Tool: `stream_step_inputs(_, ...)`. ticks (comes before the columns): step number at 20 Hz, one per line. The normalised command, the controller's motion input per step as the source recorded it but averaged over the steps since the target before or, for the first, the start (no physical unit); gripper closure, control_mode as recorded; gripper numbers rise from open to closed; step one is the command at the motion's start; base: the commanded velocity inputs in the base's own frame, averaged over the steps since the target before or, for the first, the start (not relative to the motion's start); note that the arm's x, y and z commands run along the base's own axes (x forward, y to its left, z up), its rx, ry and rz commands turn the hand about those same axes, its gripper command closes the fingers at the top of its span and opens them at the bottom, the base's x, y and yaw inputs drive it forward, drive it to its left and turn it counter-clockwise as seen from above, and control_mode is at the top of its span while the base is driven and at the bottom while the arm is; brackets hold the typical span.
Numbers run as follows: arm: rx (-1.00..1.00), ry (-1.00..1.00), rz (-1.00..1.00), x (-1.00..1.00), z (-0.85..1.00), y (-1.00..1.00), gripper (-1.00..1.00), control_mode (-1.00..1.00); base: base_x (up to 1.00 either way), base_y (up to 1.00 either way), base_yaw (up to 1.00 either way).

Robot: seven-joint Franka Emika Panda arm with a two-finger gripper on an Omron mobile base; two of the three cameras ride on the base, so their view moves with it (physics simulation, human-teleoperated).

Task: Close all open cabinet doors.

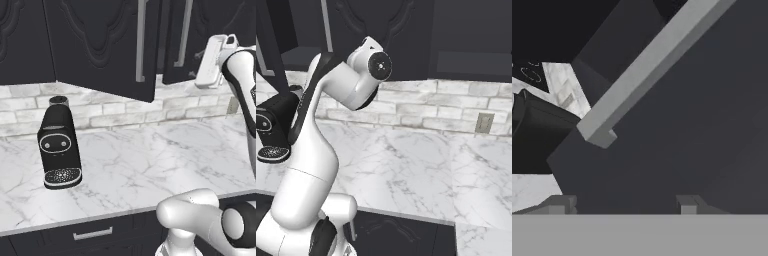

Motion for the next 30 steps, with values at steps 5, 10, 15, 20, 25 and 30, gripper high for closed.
stream_step_inputs(5, -0.03, 0.0, 0.0, 0.65, -0.14, 0.22, -1.0, -1.0, 0.0, 0.0, 0.0)
stream_step_inputs(10, -0.03, 0.0, 0.0, 0.62, -0.15, 0.2, -1.0, -1.0, 0.0, 0.0, 0.0)
stream_step_inputs(15, -0.03, 0.0, 0.0, 0.59, -0.16, 0.22, -1.0, -1.0, 0.0, 0.0, 0.0)
stream_step_inputs(20, -0.04, 0.0, 0.0, 0.46, -0.19, 0.24, -1.0, -1.0, 0.0, 0.0, 0.0)
stream_step_inputs(25, -0.08, 0.0, 0.0, 0.04, -0.18, 0.22, -1.0, -1.0, 0.0, 0.0, 0.0)
stream_step_inputs(30, -0.11, -0.04, 0.0, -0.54, 0.01, 0.1, -1.0, -1.0, 0.0, 0.0, 0.0)
